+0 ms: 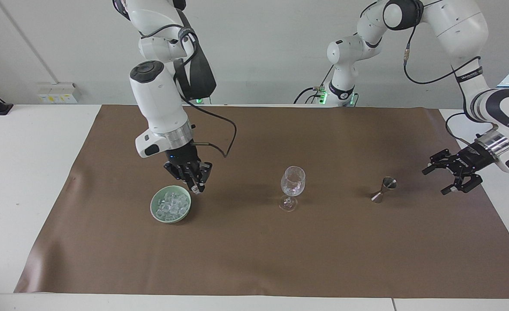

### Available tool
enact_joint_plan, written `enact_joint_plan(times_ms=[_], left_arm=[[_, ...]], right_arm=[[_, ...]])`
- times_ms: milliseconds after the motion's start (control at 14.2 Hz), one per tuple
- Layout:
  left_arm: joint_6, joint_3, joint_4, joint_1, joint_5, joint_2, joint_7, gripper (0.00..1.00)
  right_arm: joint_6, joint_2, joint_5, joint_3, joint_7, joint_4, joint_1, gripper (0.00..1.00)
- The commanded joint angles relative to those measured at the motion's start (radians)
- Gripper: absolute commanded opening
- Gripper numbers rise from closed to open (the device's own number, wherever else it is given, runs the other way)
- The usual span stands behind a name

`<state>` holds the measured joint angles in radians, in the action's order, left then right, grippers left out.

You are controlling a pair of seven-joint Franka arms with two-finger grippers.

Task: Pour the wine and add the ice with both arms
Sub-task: 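Move the right gripper over the glass while the left gripper releases the cup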

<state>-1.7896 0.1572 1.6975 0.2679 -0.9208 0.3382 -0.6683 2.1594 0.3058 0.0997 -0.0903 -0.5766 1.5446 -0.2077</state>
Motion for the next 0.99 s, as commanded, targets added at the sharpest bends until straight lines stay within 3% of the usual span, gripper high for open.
enact_joint_plan(times_ms=[0, 283, 636, 918], left_arm=[[0.003, -0.022, -0.044, -0.004, 0.103, -0.030, 0.004, 1.00], [-0.049, -0.024, -0.055, -0.068, 0.232, -0.142, 0.009, 1.00], [-0.010, -0.051, -0.131, -0.099, 0.391, -0.174, 0.021, 1.00], [-0.010, -0.056, -0.133, -0.177, 0.538, -0.215, 0.131, 1.00]], right_arm=[[0.043, 0.041, 0.026, -0.019, -0.115, -0.079, -0.053, 0.00], [0.093, 0.047, 0.026, -0.019, -0.161, -0.093, -0.130, 0.00], [0.160, 0.053, 0.003, -0.017, -0.198, -0.120, -0.232, 0.00], [0.162, 0.061, -0.063, -0.020, -0.181, -0.149, -0.266, 0.00]])
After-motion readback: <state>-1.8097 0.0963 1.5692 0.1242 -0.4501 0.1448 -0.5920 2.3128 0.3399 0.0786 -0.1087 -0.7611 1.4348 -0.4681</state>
